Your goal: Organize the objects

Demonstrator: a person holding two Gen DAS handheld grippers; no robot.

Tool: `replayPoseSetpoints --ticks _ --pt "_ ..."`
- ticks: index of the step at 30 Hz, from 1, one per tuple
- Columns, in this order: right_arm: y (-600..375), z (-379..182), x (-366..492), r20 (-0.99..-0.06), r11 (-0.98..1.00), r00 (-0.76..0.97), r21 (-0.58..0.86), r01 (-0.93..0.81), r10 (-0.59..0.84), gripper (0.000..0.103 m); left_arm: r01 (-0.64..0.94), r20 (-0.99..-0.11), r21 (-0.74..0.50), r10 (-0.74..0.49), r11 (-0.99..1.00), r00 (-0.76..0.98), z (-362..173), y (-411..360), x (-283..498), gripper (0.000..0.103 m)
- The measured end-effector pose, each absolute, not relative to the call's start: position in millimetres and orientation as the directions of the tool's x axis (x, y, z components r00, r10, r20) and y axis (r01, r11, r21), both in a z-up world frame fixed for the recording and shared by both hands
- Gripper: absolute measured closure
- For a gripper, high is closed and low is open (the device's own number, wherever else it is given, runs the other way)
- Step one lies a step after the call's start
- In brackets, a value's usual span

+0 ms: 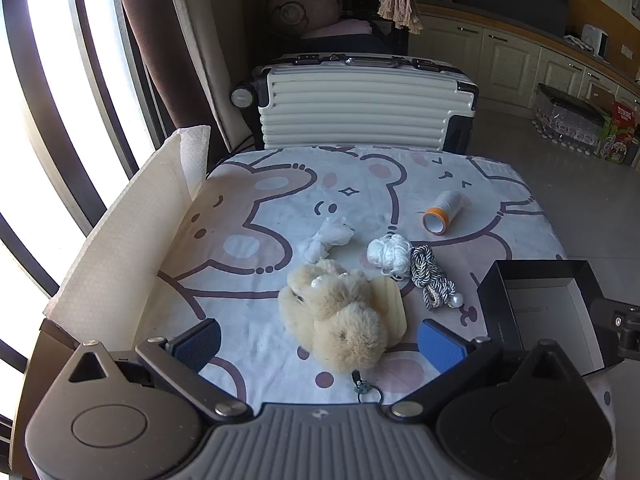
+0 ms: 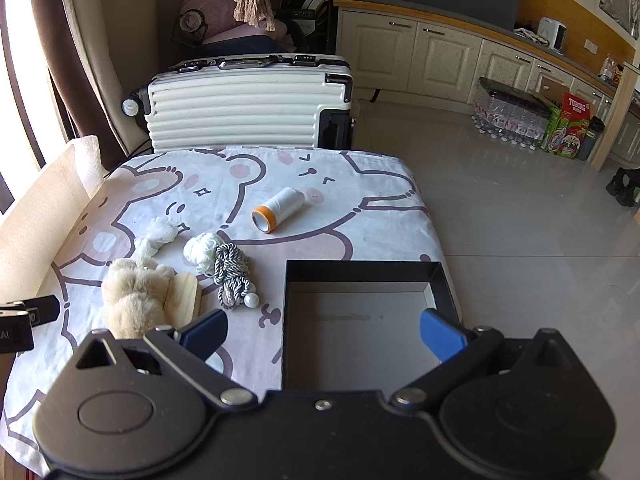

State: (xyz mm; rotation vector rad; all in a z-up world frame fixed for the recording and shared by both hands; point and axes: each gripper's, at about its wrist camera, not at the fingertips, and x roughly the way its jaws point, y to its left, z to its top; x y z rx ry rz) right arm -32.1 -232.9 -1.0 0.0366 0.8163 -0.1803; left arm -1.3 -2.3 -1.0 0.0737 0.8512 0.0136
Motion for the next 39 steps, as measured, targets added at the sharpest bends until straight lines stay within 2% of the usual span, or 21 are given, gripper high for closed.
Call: replayPoseSetpoints --ticks 39 --pt "-230.5 -3.5 -34.1 -0.729 0.983 0.667 -0.047 0.178 -0.156 0.0 0.021 -0.753 0.064 0.034 0.998 0.658 -1.6 -6.4 -1.4 0.0"
